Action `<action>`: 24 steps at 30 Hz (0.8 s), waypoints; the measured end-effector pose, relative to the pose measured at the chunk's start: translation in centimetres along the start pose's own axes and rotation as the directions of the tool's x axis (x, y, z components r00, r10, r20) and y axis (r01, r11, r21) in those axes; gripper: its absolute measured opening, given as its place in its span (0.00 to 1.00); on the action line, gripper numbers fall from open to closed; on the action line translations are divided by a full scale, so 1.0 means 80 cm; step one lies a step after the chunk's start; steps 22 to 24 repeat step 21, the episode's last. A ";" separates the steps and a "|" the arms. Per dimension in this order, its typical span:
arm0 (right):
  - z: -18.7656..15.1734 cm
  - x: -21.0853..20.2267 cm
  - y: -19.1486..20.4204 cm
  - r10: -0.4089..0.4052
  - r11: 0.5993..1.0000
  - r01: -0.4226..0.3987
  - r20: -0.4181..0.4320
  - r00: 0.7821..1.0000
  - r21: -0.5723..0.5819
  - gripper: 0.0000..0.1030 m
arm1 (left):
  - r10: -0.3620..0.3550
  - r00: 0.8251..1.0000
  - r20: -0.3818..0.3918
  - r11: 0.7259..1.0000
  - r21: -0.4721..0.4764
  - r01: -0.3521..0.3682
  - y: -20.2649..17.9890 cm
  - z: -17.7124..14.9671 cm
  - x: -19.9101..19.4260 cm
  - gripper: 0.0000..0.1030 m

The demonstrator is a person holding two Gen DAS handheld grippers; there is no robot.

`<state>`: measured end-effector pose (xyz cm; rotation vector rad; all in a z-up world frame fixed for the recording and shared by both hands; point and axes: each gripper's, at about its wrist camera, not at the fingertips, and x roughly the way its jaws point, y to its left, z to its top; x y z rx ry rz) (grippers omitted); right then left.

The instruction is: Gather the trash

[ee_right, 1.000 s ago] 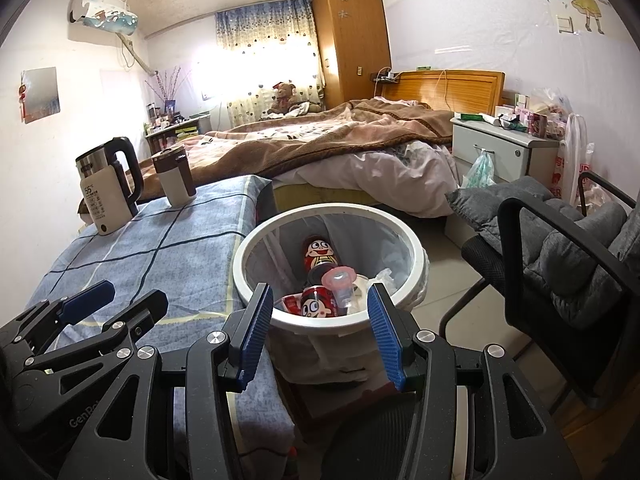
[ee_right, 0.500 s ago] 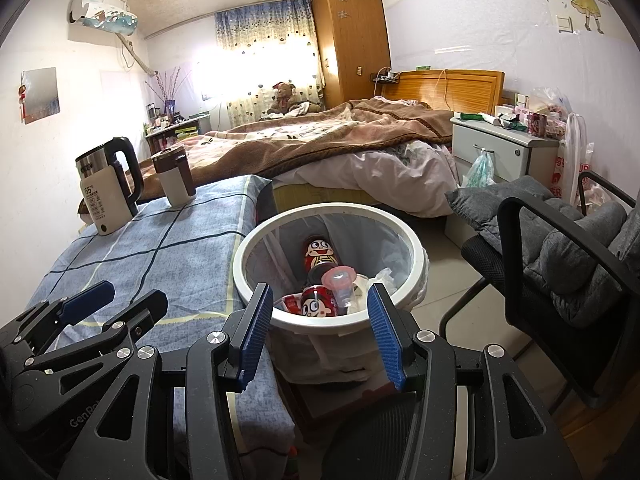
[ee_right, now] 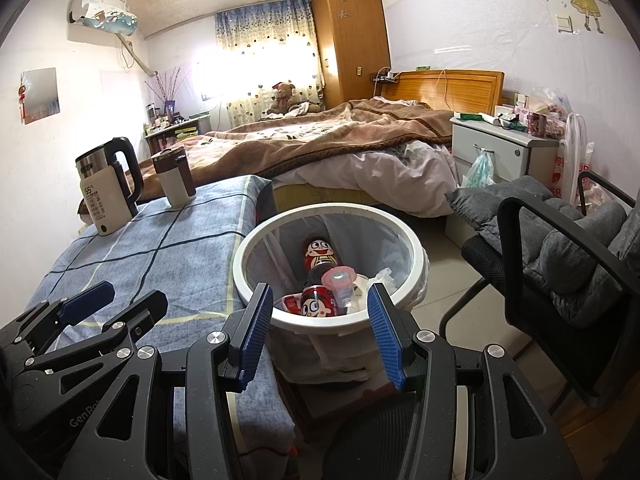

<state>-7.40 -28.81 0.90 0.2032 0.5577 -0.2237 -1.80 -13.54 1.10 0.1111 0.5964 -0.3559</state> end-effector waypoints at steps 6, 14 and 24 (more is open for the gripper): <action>0.000 -0.001 0.000 0.000 1.000 0.000 0.000 1.000 0.001 0.49 | -0.004 1.000 -0.003 1.000 -0.002 0.004 0.000 0.000 0.000 0.64; 0.000 0.000 0.000 -0.001 1.000 0.001 0.001 1.000 0.000 0.49 | -0.008 1.000 -0.003 1.000 0.000 0.008 -0.001 0.000 0.000 0.64; 0.000 0.000 0.000 -0.001 1.000 0.001 0.000 1.000 -0.001 0.49 | -0.005 1.000 -0.003 1.000 -0.001 0.005 -0.001 0.001 0.000 0.64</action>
